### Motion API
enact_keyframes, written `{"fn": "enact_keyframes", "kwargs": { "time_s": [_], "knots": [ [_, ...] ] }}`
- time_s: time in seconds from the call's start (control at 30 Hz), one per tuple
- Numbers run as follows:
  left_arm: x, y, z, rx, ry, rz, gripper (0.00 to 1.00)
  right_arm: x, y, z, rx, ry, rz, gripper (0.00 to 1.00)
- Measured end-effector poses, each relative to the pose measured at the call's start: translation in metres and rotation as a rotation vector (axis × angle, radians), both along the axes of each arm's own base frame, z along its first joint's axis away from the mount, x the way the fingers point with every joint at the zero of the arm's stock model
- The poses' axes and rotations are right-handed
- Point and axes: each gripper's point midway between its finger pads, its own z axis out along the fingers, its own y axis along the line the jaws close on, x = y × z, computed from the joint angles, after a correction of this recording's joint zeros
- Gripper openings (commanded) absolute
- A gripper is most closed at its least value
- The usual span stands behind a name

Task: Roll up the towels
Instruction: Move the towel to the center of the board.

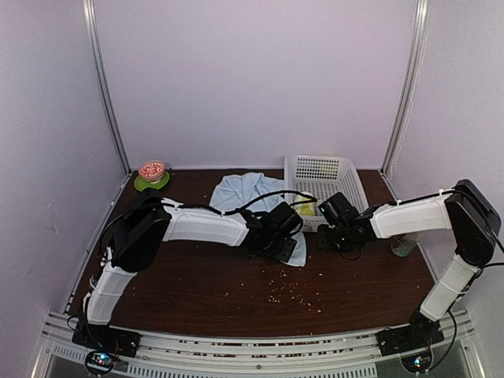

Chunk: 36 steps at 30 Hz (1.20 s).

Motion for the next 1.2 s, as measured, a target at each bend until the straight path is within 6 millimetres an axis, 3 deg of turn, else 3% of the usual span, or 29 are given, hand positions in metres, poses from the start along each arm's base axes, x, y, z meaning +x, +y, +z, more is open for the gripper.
{"fn": "enact_keyframes", "kwargs": {
  "time_s": [0.07, 0.1, 0.3, 0.57, 0.8, 1.03, 1.2],
  "knots": [
    [0.000, 0.000, 0.000, 0.002, -0.001, -0.002, 0.06, -0.001, 0.000, -0.001, 0.002, 0.003, 0.001, 0.52],
    [0.000, 0.000, 0.000, 0.001, -0.001, -0.001, 0.00, -0.001, 0.000, -0.001, 0.004, 0.003, 0.000, 0.52],
    [0.000, 0.005, -0.002, 0.013, -0.011, 0.003, 0.00, 0.002, -0.002, -0.001, 0.014, -0.002, -0.014, 0.51],
    [-0.017, 0.042, -0.003, 0.077, 0.009, 0.013, 0.00, 0.031, -0.023, 0.006, 0.048, -0.019, -0.119, 0.50],
    [-0.029, 0.071, 0.003, 0.120, 0.024, 0.034, 0.00, 0.037, -0.027, 0.001, 0.056, -0.001, -0.138, 0.50],
    [-0.048, 0.123, 0.017, 0.139, 0.042, 0.096, 0.00, 0.037, -0.027, 0.001, 0.070, 0.007, -0.136, 0.53],
    [-0.071, 0.159, 0.029, 0.124, 0.076, 0.109, 0.00, 0.030, -0.018, 0.019, 0.112, -0.014, -0.088, 0.56]
  ]
}}
